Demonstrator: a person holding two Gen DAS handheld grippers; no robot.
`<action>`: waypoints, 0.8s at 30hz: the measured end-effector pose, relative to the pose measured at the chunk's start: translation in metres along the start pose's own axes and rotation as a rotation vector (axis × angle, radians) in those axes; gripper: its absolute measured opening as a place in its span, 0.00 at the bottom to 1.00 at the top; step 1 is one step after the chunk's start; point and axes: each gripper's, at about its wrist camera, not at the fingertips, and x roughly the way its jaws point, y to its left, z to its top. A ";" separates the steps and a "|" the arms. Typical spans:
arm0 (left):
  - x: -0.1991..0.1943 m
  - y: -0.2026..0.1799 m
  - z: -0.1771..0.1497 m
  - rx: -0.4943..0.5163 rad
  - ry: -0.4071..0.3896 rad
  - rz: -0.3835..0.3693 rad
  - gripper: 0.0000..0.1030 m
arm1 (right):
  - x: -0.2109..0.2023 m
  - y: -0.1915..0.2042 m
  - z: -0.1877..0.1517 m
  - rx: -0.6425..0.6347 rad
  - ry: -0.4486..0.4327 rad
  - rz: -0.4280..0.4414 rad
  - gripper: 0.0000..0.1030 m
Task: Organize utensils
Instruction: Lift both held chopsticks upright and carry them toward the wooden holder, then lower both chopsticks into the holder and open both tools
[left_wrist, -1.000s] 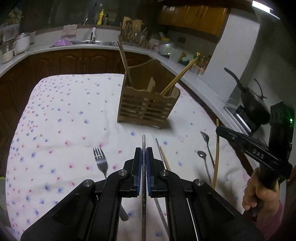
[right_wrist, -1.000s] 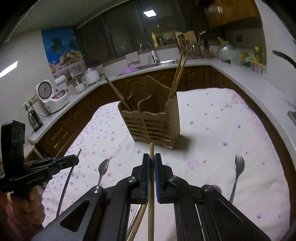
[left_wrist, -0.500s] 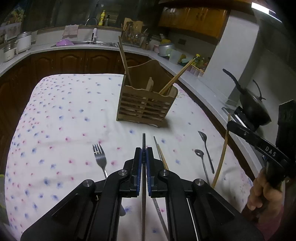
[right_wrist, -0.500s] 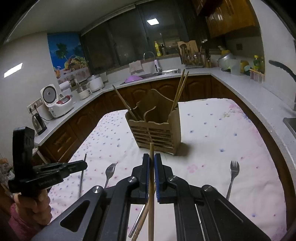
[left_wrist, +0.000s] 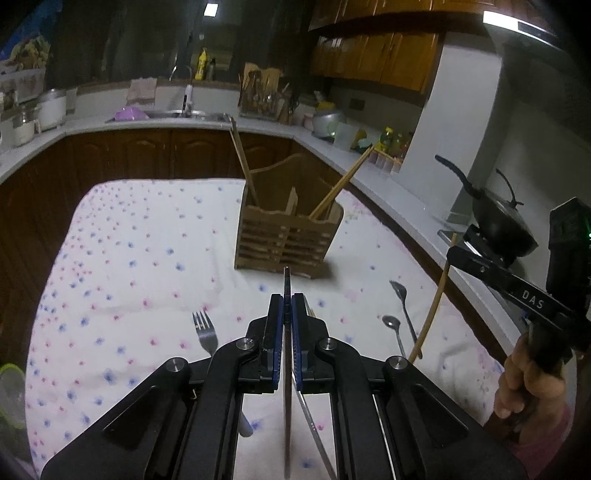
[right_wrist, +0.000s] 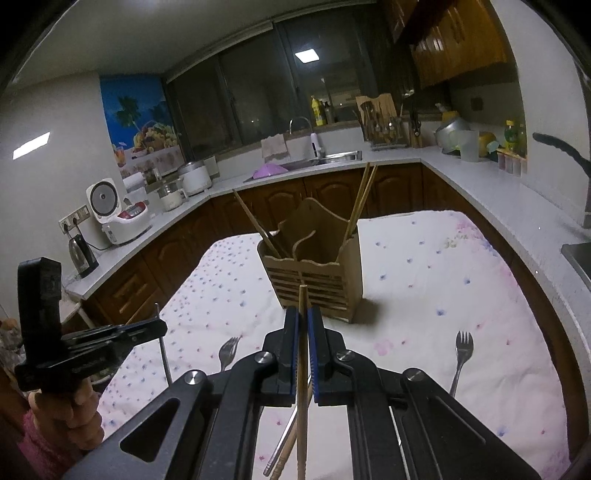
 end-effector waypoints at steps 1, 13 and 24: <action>-0.003 0.000 0.002 0.000 -0.012 0.001 0.03 | -0.002 0.001 0.001 0.001 -0.008 0.001 0.05; -0.016 0.005 0.022 -0.027 -0.105 0.021 0.03 | -0.007 0.002 0.015 -0.002 -0.051 -0.001 0.05; -0.021 0.010 0.042 -0.047 -0.213 0.055 0.03 | -0.002 -0.005 0.027 0.009 -0.076 -0.011 0.05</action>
